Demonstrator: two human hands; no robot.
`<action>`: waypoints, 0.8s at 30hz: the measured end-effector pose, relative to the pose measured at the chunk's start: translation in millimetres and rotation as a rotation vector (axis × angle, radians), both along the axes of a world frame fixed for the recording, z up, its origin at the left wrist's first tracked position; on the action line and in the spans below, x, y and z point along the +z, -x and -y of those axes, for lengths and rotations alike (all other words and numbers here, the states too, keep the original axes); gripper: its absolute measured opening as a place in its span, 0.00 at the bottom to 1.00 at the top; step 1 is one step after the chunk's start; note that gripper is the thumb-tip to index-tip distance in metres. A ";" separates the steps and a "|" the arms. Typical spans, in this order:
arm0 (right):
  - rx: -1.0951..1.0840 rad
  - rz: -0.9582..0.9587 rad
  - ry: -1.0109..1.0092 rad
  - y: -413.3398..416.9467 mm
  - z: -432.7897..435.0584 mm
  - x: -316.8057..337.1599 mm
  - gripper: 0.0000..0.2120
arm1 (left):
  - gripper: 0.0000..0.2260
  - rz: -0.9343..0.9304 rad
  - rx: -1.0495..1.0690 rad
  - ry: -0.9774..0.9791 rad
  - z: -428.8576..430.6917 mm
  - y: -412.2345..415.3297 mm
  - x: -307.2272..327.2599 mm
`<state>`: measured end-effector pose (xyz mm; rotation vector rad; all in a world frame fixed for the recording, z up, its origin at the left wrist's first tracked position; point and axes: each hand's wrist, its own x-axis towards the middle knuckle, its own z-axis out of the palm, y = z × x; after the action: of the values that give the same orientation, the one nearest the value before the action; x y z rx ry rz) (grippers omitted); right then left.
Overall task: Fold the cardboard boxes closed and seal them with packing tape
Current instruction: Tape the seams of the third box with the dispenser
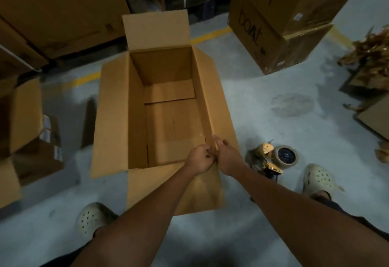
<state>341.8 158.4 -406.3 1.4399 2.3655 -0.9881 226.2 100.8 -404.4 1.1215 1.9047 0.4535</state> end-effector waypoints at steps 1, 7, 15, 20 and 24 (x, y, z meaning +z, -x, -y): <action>-0.020 0.000 0.014 0.0 2.1 0.4 0.35 | 0.08 0.002 -0.028 0.010 3.0 2.1 -0.1; -0.101 0.027 0.010 8.3 21.5 17.6 0.24 | 0.18 -0.276 -0.098 0.266 35.0 27.7 0.0; -0.364 0.122 0.081 -3.1 68.6 26.1 0.14 | 0.07 -0.139 0.139 0.159 84.0 42.1 15.0; -0.511 -0.021 0.212 -4.0 82.5 37.1 0.16 | 0.13 -0.372 0.143 0.204 115.6 52.2 28.4; -0.635 -0.123 0.321 -4.0 72.6 49.5 0.11 | 0.23 -0.429 0.178 0.462 118.6 60.8 49.6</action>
<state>345.8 85.8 -356.8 2.0761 1.7107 -1.5501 165.5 -17.8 -354.8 0.7838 2.3341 -0.1525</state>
